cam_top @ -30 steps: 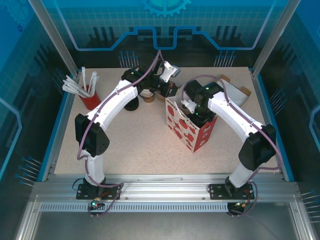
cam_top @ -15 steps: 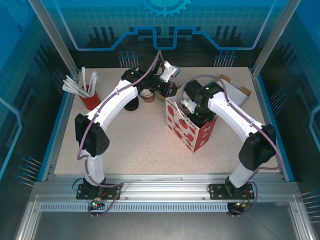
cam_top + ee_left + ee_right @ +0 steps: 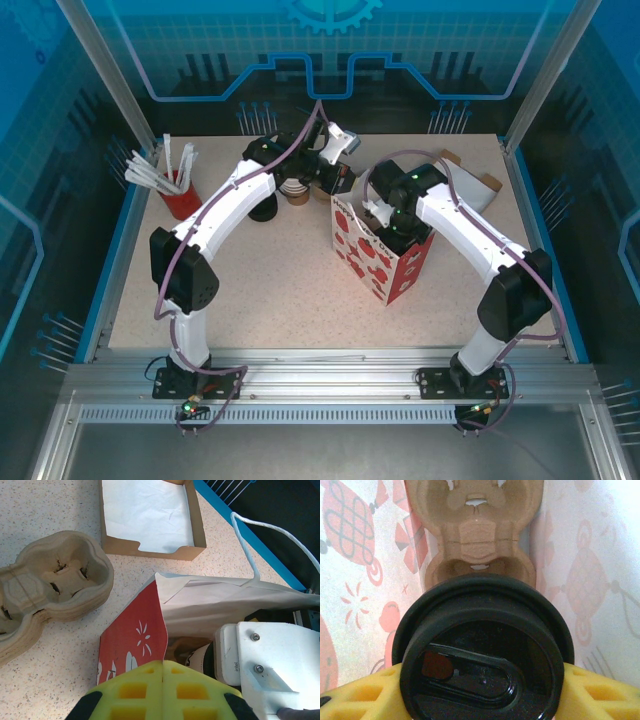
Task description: Pack the takeout coffee
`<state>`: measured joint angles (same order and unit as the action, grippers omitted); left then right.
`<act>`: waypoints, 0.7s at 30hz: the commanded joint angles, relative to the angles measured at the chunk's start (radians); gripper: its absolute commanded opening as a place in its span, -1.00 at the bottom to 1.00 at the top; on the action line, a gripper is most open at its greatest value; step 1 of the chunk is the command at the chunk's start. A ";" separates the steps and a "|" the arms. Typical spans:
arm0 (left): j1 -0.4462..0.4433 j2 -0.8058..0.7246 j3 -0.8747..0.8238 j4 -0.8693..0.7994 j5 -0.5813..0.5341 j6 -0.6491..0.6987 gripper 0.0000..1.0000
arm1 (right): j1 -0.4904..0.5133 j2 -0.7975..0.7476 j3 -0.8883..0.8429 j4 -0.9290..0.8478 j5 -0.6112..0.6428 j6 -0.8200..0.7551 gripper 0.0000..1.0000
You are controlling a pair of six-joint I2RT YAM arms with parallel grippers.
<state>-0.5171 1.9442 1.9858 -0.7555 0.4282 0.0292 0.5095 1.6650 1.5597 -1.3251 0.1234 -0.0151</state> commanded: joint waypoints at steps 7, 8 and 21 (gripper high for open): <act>-0.004 0.007 0.022 -0.037 0.015 0.025 -1.00 | -0.009 -0.008 0.009 -0.024 0.000 0.006 -0.38; -0.004 0.008 0.022 -0.038 0.015 0.024 -1.00 | -0.010 -0.005 0.008 -0.022 0.001 0.005 -0.38; -0.003 0.007 0.022 -0.038 0.015 0.025 -1.00 | -0.016 0.013 -0.004 -0.006 -0.001 0.003 -0.39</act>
<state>-0.5171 1.9442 1.9858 -0.7555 0.4282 0.0296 0.5095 1.6669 1.5593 -1.3228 0.1234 -0.0151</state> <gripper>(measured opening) 0.059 0.624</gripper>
